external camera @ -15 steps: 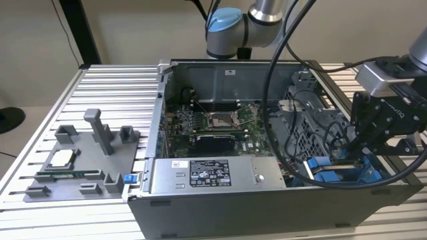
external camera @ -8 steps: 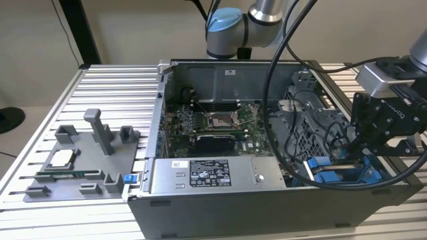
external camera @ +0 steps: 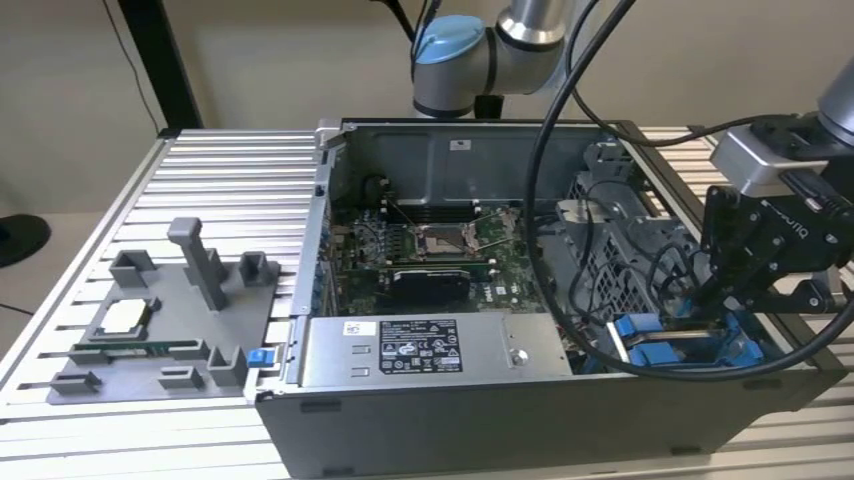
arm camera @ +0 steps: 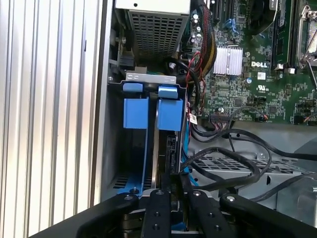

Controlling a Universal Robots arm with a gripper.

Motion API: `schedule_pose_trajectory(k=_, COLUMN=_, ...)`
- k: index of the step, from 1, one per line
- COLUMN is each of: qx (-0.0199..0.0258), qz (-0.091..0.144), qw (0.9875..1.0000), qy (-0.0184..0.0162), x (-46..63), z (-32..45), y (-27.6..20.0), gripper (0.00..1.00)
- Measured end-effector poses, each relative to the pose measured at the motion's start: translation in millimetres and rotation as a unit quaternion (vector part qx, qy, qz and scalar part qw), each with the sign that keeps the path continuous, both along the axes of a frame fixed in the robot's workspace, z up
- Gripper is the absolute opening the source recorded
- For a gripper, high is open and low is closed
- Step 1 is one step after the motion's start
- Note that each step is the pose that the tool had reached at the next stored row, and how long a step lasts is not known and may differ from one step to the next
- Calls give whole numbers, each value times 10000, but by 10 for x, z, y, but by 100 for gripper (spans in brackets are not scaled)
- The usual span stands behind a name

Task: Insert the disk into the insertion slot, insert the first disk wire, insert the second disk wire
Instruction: 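Insert the first disk wire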

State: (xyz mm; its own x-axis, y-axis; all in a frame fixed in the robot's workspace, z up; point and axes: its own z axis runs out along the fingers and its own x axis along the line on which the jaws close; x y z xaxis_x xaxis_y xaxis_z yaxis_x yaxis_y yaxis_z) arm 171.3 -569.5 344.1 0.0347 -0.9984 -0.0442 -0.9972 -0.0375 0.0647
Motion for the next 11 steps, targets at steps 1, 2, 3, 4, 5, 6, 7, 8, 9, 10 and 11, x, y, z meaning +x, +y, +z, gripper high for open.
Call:
schedule_pose_trajectory(k=1, qx=0, qz=0, qw=10000, qy=0, x=0, z=-2, y=0, gripper=0)
schedule_pose_trajectory(k=2, qx=-1, qz=0, qw=10000, qy=-1, x=0, z=-4, y=1, gripper=0)
schedule_pose_trajectory(k=3, qx=0, qz=-1, qw=10000, qy=-1, x=0, z=-7, y=0, gripper=0)
schedule_pose_trajectory(k=4, qx=2, qz=-1, qw=10000, qy=-2, x=-1, z=-12, y=0, gripper=0)
schedule_pose_trajectory(k=5, qx=2, qz=-1, qw=10000, qy=-3, x=-3, z=-14, y=0, gripper=0)
schedule_pose_trajectory(k=6, qx=2, qz=-1, qw=10000, qy=-4, x=-3, z=-18, y=0, gripper=0)
schedule_pose_trajectory(k=7, qx=2, qz=-1, qw=10000, qy=-4, x=-3, z=-22, y=0, gripper=0)
schedule_pose_trajectory(k=8, qx=1, qz=-1, qw=10000, qy=-5, x=-4, z=-26, y=0, gripper=0)
schedule_pose_trajectory(k=9, qx=1, qz=-2, qw=10000, qy=-6, x=-6, z=-30, y=0, gripper=0)
schedule_pose_trajectory(k=10, qx=2, qz=-2, qw=10000, qy=-6, x=-6, z=-37, y=0, gripper=0)
schedule_pose_trajectory(k=11, qx=1, qz=-2, qw=10000, qy=-6, x=-7, z=-43, y=0, gripper=0)
